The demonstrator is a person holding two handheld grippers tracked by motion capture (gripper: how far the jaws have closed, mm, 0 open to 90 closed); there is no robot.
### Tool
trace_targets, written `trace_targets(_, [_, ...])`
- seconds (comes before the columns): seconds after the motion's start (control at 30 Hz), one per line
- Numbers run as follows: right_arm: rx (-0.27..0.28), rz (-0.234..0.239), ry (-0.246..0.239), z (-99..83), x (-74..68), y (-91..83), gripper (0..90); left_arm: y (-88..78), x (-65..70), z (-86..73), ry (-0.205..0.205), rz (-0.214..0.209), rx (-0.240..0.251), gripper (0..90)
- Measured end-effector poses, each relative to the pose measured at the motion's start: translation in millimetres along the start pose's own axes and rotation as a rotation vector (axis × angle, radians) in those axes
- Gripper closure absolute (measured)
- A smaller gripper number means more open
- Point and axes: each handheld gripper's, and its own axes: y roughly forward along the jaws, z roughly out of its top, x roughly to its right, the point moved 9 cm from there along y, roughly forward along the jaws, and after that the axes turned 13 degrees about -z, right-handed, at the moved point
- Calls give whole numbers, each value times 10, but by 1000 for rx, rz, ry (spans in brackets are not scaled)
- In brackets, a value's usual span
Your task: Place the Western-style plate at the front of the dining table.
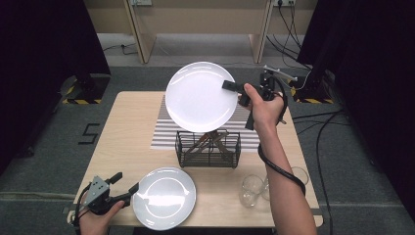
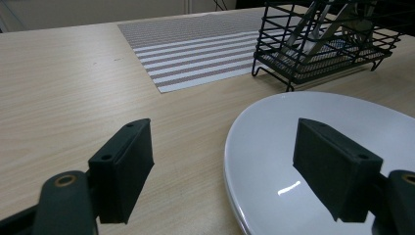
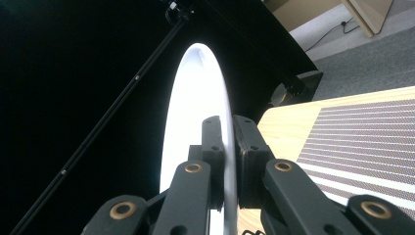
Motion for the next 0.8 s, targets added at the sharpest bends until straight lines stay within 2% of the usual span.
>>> trace_targets(0.8, [5, -12, 39, 87, 82, 95, 848, -6, -7, -6, -6, -1, 2, 223])
